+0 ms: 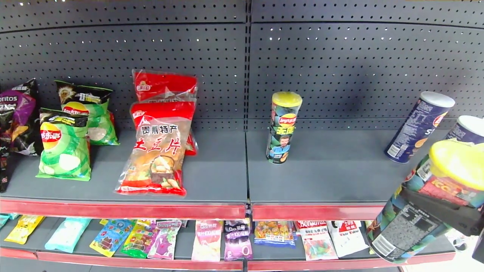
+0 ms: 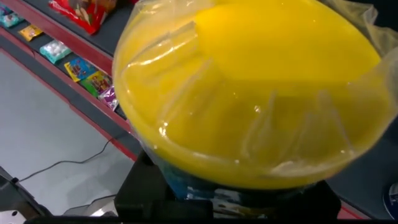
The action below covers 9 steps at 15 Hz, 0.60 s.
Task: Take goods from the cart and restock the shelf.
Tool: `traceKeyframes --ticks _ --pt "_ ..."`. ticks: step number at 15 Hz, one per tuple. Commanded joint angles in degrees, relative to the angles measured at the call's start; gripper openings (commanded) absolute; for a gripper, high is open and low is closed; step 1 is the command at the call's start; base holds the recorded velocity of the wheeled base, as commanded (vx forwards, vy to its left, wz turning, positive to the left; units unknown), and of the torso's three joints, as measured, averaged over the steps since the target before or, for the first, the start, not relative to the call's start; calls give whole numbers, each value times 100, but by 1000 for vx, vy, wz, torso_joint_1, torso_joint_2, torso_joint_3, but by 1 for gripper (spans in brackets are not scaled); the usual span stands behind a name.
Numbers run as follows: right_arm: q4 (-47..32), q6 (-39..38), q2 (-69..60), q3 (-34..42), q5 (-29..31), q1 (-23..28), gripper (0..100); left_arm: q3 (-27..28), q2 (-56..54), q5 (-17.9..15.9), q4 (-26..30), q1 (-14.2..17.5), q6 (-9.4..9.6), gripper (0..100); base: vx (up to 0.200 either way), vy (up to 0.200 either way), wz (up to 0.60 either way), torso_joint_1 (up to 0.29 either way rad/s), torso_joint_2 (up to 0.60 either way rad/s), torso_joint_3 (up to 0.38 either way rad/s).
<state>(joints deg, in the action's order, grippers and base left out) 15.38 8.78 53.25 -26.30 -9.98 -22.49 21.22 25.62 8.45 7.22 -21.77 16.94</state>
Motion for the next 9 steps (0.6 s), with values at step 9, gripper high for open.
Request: traceKeyframes --ticks 9 --pt "-598 -16 -2029 810 181 307 0 1780 5093 -2198 -2664 -257 -306 100 0 0 0 0 0 0"
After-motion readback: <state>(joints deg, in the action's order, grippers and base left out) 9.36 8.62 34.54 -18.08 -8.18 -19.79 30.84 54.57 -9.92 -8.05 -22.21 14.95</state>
